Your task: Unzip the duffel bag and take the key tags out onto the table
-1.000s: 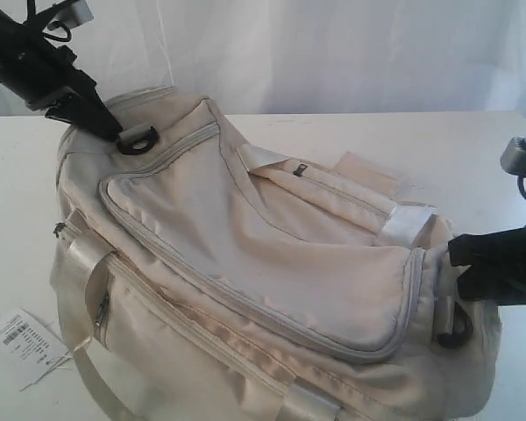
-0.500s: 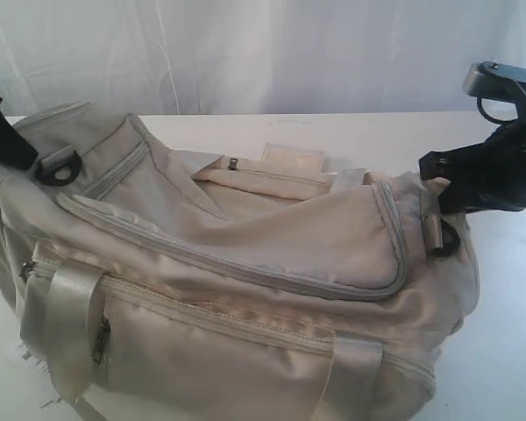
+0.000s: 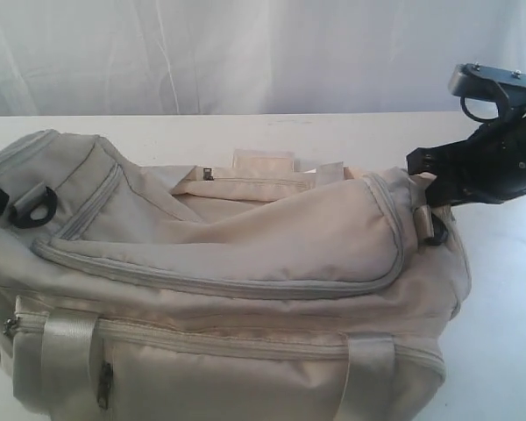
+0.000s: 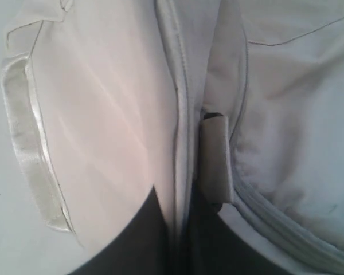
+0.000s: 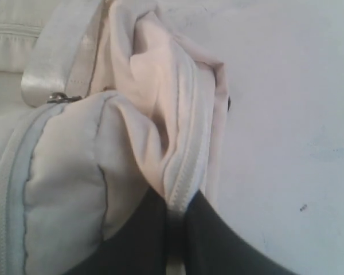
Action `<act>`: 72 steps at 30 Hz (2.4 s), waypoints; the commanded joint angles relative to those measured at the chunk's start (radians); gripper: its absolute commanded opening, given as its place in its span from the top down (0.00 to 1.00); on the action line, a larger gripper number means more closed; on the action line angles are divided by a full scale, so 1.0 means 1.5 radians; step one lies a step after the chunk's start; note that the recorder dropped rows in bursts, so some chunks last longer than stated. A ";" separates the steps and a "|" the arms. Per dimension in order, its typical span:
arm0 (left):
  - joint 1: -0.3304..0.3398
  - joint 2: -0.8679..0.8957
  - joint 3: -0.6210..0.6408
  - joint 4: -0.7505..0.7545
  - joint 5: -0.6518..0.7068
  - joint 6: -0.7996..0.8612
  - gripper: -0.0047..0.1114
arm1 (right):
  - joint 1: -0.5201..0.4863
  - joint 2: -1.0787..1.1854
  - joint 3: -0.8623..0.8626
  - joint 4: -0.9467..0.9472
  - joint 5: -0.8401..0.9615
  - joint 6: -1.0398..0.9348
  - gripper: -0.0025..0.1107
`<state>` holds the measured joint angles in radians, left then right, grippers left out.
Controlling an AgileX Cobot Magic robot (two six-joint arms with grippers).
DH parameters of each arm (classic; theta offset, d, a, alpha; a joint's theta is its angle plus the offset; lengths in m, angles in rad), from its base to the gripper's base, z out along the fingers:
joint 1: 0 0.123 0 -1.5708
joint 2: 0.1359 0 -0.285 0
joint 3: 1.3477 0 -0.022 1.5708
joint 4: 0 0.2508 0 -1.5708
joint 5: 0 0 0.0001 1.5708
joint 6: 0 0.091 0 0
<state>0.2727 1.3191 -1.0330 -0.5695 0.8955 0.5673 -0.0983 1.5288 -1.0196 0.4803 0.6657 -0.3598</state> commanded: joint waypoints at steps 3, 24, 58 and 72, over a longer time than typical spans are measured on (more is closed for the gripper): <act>0.003 0.003 0.041 -0.008 -0.068 -0.010 0.96 | -0.001 0.005 -0.050 0.015 -0.054 -0.026 0.98; 0.003 -0.003 0.045 -0.078 -0.112 0.025 0.96 | -0.001 0.081 -0.169 0.015 0.115 -0.026 0.75; -0.083 -0.003 -0.021 -0.245 0.012 0.143 0.41 | 0.098 0.355 -0.372 0.206 0.093 -0.107 0.35; -0.083 -0.003 -0.019 -0.261 0.008 0.145 0.41 | 0.100 0.331 -0.392 0.254 0.046 -0.137 0.98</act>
<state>0.1542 1.3259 -1.0673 -0.9274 0.8957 0.7754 0.0499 2.0637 -1.5861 0.8512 0.7436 -0.5225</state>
